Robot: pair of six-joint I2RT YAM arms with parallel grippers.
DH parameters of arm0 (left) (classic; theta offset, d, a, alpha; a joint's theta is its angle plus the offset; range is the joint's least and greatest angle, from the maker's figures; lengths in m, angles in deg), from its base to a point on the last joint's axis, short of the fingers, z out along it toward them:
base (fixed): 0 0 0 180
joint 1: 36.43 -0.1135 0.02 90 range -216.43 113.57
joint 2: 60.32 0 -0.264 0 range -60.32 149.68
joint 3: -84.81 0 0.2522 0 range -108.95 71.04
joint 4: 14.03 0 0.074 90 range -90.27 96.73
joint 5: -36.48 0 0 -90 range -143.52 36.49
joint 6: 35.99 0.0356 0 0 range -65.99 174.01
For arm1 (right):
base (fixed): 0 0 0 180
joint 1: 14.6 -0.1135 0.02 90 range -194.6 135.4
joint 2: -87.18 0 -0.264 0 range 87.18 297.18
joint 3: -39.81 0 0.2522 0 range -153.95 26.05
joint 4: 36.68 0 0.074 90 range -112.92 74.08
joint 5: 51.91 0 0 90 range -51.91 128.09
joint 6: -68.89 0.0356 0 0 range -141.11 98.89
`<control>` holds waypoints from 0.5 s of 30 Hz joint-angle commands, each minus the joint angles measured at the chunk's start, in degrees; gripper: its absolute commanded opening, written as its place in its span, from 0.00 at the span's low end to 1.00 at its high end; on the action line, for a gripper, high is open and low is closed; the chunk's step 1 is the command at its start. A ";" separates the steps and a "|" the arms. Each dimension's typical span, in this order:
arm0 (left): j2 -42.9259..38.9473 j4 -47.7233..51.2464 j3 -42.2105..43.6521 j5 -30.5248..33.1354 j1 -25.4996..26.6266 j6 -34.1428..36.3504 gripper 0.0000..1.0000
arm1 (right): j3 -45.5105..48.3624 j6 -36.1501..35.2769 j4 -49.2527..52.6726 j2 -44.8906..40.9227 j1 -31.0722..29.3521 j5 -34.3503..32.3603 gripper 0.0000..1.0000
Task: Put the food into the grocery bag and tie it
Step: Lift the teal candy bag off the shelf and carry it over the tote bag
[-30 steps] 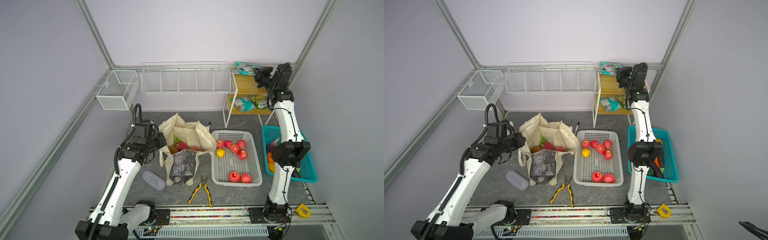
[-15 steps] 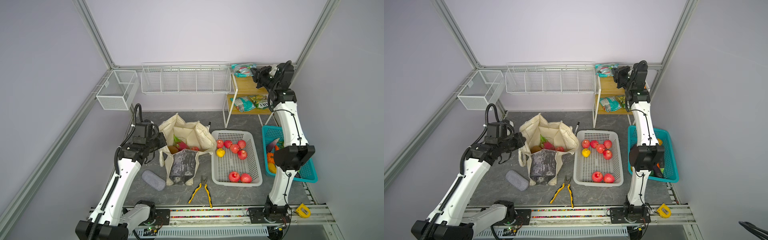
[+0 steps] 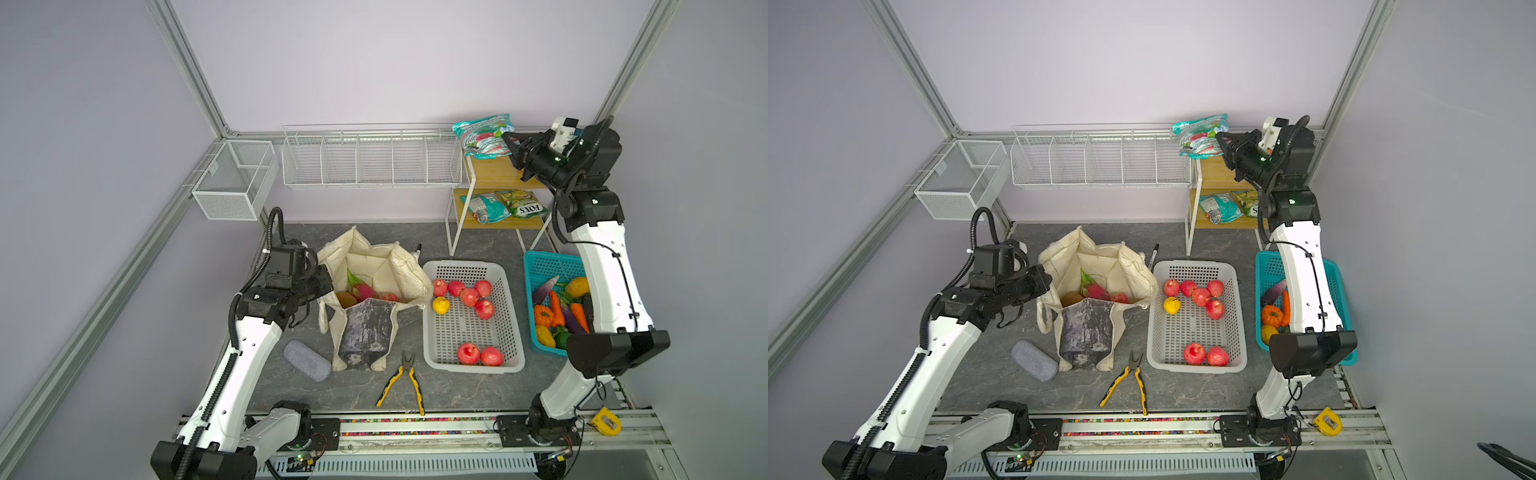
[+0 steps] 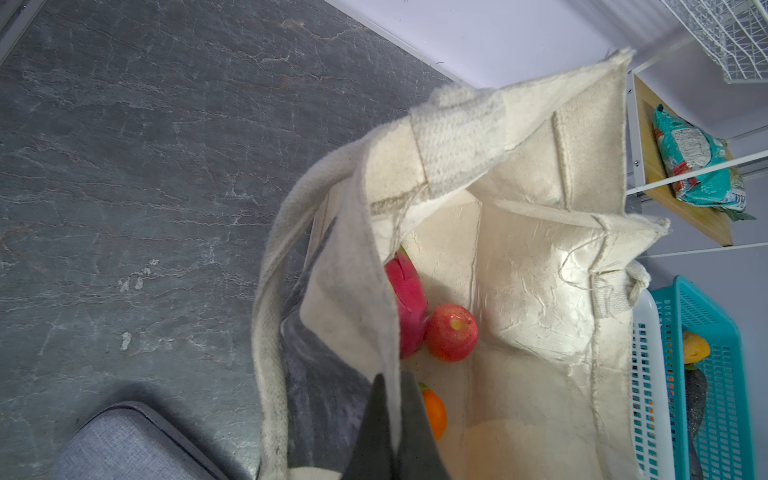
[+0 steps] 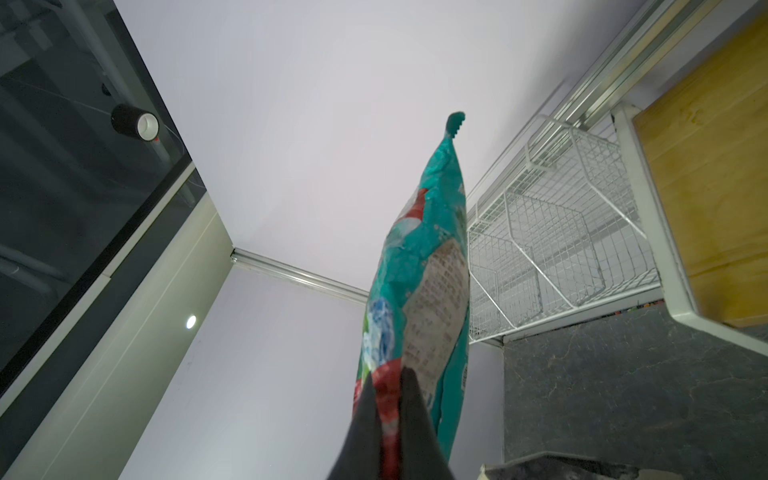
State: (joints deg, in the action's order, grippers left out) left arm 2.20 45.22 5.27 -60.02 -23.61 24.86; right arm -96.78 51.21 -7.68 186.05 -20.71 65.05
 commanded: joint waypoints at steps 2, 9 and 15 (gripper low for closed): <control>-0.17 0.56 -1.30 -0.44 0.28 1.36 0.00 | 3.65 -4.97 0.01 -3.99 -2.58 3.70 0.07; 0.31 0.67 -1.84 0.00 0.28 1.97 0.00 | 15.40 -8.78 -4.99 -9.35 -9.21 6.20 0.07; 1.19 0.26 -2.25 -0.09 0.28 1.76 0.00 | 18.64 -14.62 -0.94 -9.49 -15.77 7.23 0.07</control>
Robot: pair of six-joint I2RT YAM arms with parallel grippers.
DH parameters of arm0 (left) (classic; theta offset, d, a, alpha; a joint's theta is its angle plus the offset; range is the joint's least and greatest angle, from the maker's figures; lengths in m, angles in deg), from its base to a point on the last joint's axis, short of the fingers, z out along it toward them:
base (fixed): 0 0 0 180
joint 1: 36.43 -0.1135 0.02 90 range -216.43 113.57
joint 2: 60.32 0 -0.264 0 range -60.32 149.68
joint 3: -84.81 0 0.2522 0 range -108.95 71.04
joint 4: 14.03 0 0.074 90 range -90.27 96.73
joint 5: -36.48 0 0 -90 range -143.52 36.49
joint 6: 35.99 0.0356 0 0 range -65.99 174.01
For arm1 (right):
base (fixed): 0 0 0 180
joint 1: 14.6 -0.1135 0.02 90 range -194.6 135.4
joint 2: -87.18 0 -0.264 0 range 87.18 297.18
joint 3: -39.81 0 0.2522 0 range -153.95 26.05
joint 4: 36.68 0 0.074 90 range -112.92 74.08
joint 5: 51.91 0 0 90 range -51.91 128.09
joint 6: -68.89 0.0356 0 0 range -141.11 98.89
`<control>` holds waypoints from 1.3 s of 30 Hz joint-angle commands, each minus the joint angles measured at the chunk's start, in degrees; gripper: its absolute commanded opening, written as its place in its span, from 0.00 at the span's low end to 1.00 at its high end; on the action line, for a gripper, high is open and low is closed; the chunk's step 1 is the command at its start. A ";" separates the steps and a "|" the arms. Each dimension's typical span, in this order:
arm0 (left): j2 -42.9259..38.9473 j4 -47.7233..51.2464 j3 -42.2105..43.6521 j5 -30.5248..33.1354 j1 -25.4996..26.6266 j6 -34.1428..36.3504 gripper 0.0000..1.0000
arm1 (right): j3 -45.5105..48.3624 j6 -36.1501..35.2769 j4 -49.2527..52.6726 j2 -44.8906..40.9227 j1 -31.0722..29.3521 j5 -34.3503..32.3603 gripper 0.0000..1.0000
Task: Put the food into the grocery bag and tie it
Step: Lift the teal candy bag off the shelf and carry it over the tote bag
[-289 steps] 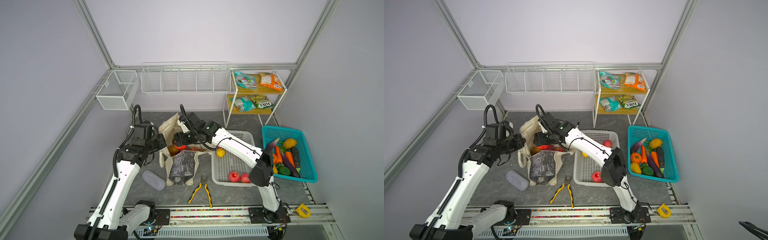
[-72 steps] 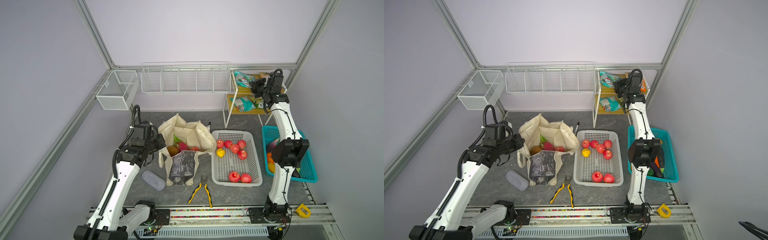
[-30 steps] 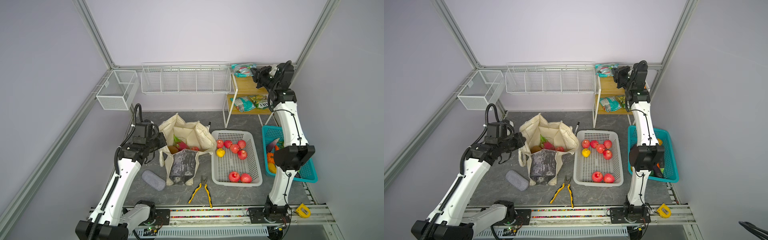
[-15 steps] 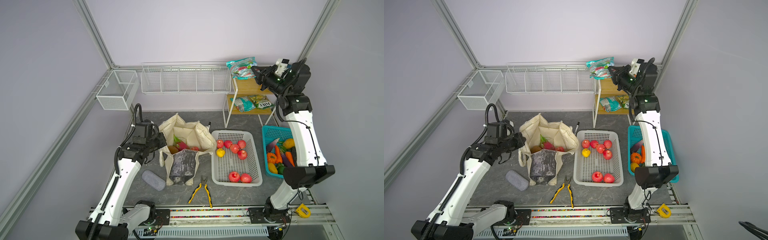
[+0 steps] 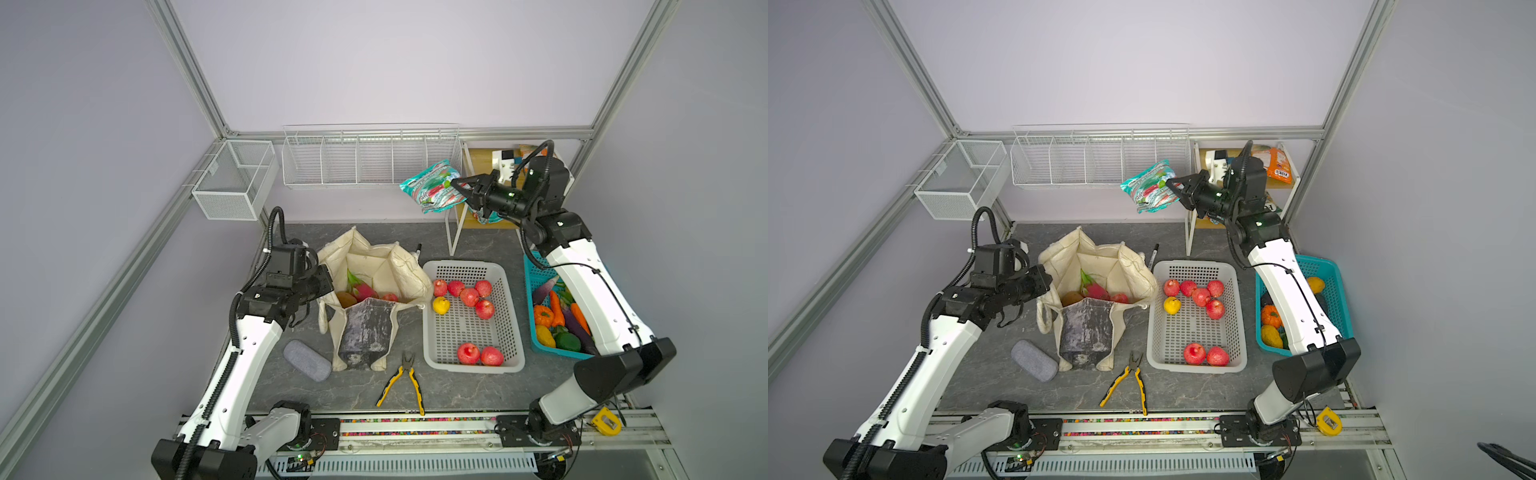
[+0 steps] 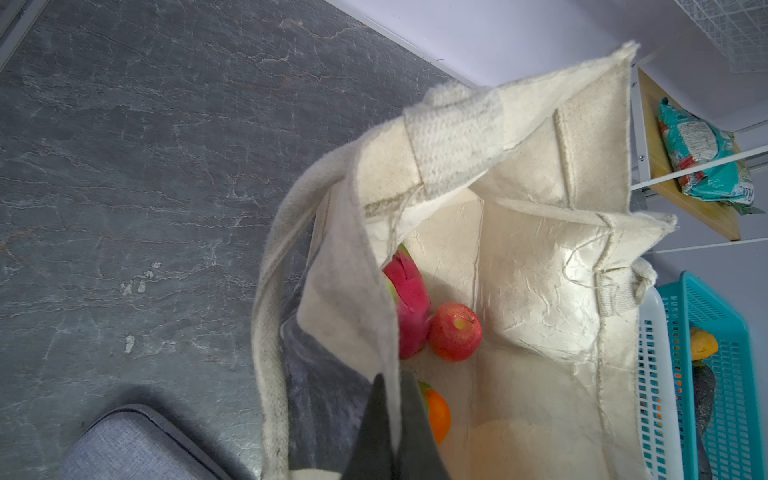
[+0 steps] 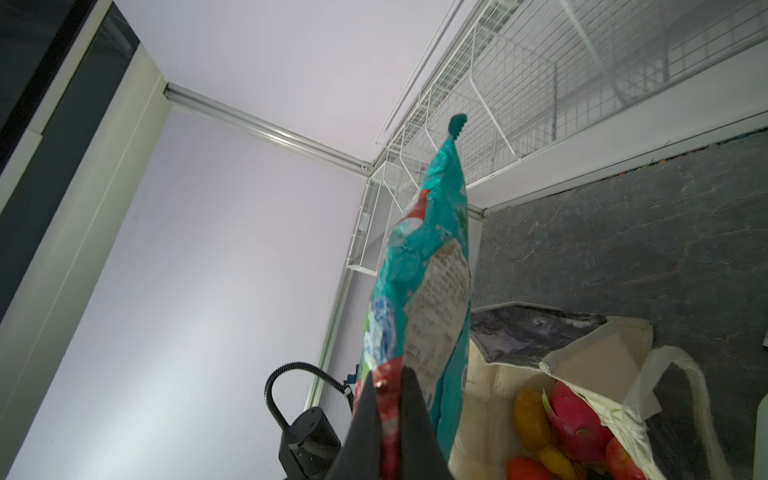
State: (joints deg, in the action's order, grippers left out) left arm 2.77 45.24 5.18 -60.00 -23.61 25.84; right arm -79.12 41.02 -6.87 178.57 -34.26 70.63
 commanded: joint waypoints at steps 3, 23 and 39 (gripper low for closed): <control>0.83 -0.17 -1.98 -0.07 0.28 0.55 0.00 | 4.10 -6.58 -1.97 -1.75 -6.96 1.66 0.07; -0.51 0.18 -1.05 0.06 0.28 0.43 0.00 | 8.73 -18.38 3.99 3.29 -21.62 -3.70 0.07; -0.89 1.50 -1.96 -0.21 0.28 0.30 0.00 | 2.71 -24.39 5.66 13.11 -24.36 -6.46 0.07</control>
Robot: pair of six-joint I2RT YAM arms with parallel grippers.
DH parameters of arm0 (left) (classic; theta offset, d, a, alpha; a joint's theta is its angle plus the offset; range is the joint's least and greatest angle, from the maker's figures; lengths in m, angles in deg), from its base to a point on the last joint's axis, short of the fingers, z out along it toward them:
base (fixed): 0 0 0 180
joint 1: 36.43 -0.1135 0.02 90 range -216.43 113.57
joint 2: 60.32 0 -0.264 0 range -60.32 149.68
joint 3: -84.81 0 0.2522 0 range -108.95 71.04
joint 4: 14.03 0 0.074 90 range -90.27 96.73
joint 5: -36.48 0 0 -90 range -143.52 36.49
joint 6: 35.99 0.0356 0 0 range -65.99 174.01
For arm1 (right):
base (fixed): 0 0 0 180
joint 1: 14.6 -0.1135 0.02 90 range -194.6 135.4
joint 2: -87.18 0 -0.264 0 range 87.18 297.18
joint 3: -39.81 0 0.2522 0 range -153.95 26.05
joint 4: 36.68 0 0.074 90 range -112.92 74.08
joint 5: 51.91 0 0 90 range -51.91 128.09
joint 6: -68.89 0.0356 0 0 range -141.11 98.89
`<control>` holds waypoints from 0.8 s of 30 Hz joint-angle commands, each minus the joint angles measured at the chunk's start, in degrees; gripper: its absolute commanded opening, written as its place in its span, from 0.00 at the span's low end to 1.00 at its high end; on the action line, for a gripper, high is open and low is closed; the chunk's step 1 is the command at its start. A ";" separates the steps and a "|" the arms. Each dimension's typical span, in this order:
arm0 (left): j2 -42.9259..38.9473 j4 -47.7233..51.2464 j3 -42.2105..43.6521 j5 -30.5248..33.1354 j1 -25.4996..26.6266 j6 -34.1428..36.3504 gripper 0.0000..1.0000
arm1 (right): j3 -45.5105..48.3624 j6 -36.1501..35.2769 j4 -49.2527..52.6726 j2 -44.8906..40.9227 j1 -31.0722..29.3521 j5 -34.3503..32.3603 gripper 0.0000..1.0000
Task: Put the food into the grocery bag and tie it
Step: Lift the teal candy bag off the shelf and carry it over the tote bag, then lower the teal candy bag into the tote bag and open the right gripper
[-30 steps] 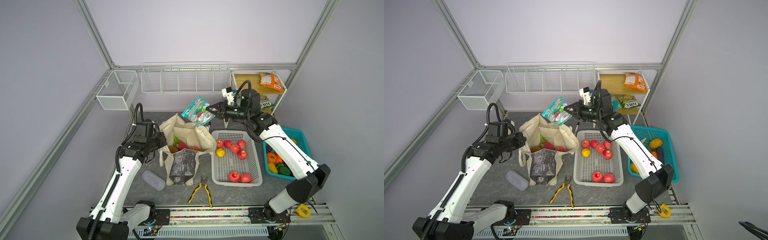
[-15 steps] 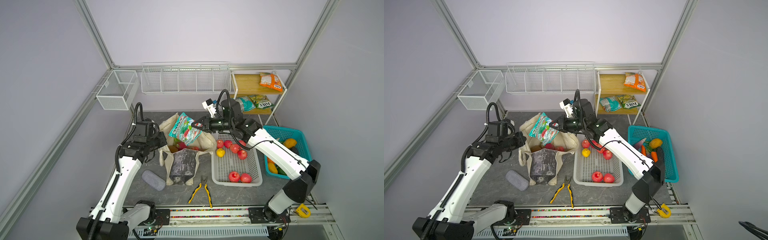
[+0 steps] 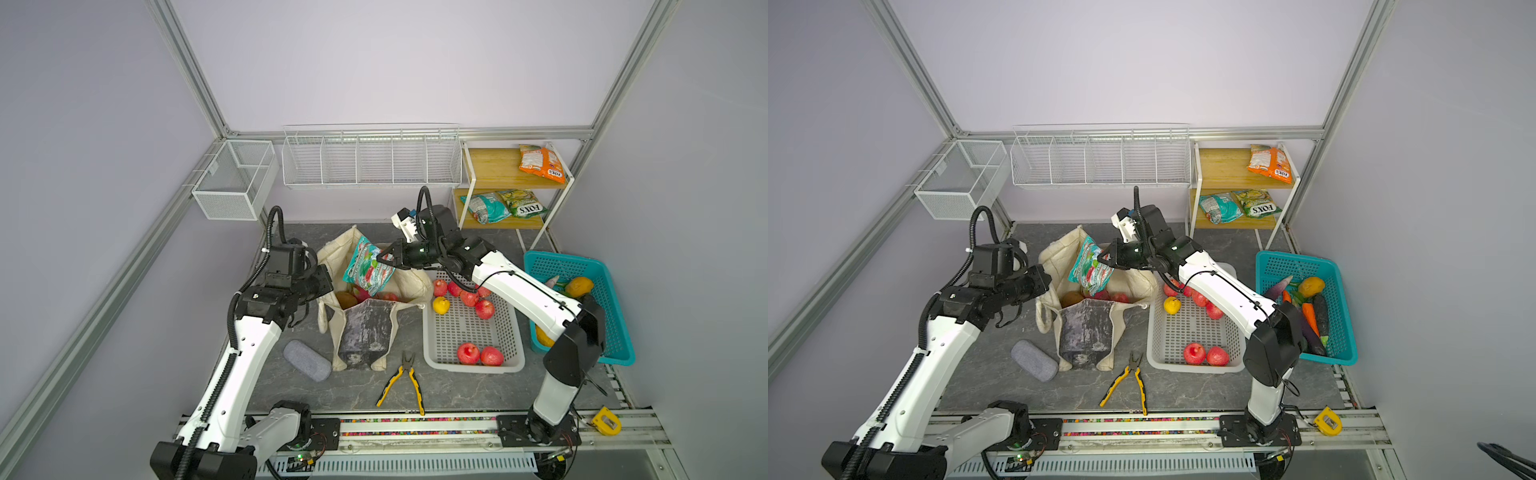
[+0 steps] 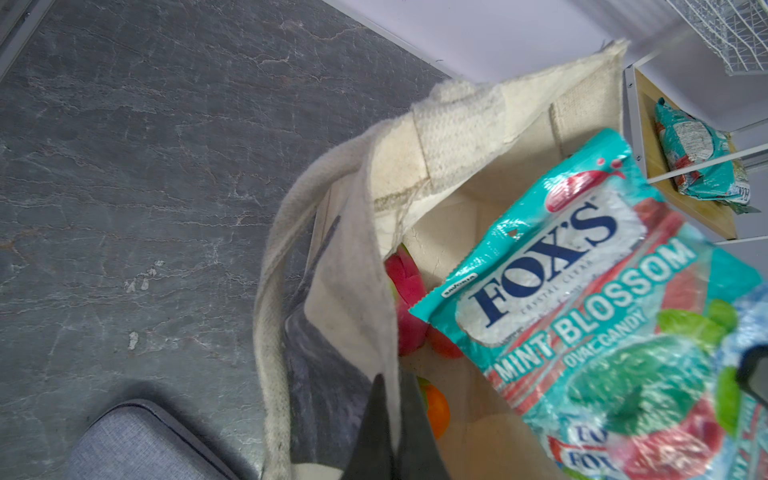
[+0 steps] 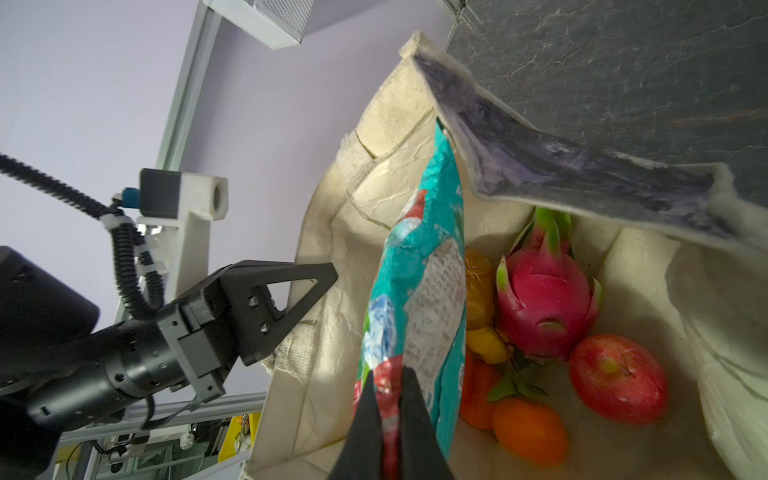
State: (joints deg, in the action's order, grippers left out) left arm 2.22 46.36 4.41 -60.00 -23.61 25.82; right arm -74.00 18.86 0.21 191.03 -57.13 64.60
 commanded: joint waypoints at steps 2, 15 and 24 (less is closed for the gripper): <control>-0.08 0.43 -1.72 -0.20 0.28 0.40 0.00 | -2.84 -2.50 -1.51 1.68 -2.26 -0.89 0.07; -0.58 -0.43 -1.22 -0.20 0.28 -0.19 0.00 | -2.98 -2.19 -6.20 6.22 -6.14 -6.25 0.07; -2.01 -0.93 -0.31 -0.02 0.28 -0.80 0.00 | 3.05 -0.89 -10.66 7.06 -8.23 -9.58 0.07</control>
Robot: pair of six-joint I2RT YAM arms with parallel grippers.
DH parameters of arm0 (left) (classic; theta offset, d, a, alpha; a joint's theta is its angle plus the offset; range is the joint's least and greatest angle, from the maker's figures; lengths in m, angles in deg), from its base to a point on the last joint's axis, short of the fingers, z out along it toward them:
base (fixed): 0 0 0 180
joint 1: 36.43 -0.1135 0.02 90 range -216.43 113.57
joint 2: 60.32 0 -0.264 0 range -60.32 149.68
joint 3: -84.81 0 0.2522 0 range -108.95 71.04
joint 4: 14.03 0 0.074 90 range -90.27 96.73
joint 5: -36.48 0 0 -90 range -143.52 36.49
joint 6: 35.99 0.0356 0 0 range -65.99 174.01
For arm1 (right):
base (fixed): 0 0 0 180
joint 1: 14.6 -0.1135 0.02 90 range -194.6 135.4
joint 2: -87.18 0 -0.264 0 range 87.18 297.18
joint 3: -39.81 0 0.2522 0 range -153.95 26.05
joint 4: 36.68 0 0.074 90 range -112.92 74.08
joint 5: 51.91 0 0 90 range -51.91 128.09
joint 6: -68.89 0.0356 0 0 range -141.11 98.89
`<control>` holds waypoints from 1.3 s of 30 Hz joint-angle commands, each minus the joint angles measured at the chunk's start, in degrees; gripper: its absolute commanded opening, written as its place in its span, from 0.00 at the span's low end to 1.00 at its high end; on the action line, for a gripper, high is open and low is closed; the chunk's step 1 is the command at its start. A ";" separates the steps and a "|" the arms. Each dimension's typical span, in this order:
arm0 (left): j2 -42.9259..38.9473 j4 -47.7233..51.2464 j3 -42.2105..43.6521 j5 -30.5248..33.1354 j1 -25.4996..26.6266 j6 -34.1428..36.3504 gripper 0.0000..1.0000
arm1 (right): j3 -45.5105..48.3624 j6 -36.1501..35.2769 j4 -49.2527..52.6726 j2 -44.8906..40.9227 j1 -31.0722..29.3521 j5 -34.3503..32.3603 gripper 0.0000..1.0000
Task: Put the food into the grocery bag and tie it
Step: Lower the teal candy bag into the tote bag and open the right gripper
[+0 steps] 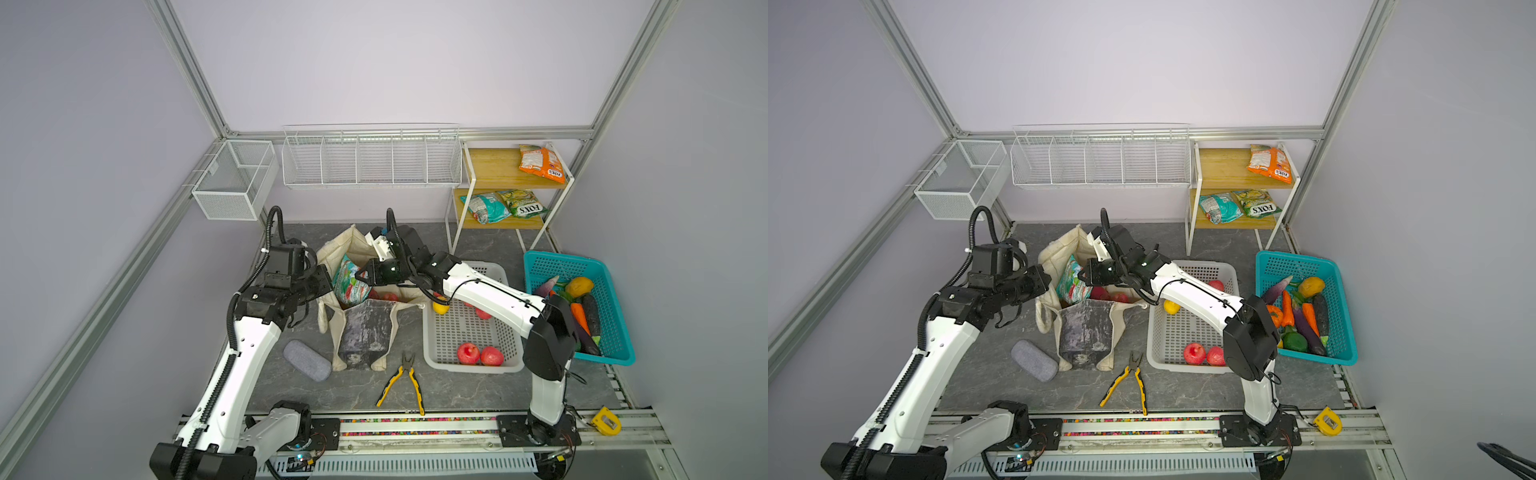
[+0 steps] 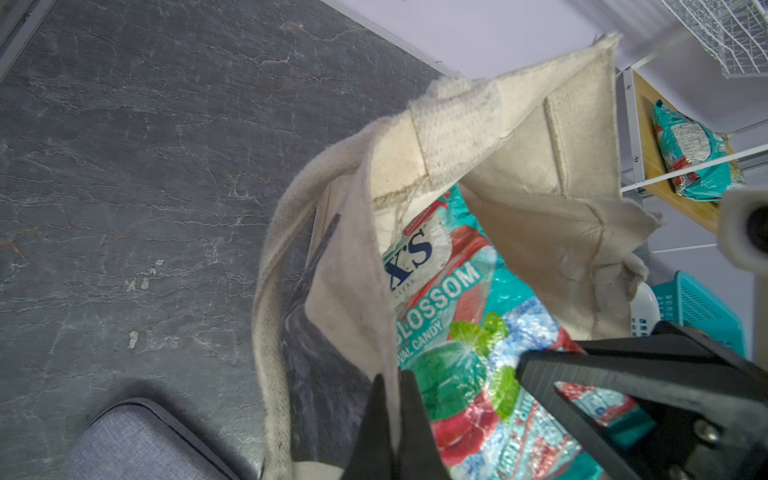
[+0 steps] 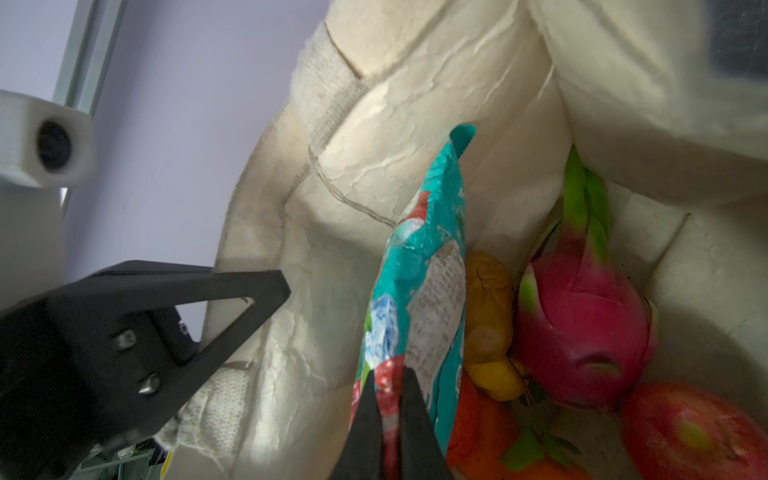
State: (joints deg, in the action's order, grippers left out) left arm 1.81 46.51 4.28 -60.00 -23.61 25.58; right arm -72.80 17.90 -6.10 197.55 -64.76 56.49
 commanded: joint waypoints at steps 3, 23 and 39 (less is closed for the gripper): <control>-2.14 -1.34 0.36 -0.02 0.25 -0.94 0.00 | 4.57 -0.60 -4.17 0.46 -0.91 -2.72 0.07; -3.17 -1.56 2.51 -0.20 0.28 -0.58 0.00 | 7.70 -8.06 1.45 -1.02 -1.72 -6.52 0.23; -3.12 -1.97 2.94 -0.56 0.28 0.04 0.00 | 5.34 -10.86 3.81 -3.46 -1.70 -9.54 0.53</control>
State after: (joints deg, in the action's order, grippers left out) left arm -0.60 45.00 6.69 -60.02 -23.61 24.64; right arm -65.94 8.41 -3.13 197.42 -66.09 48.16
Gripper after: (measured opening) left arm 0.048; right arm 0.517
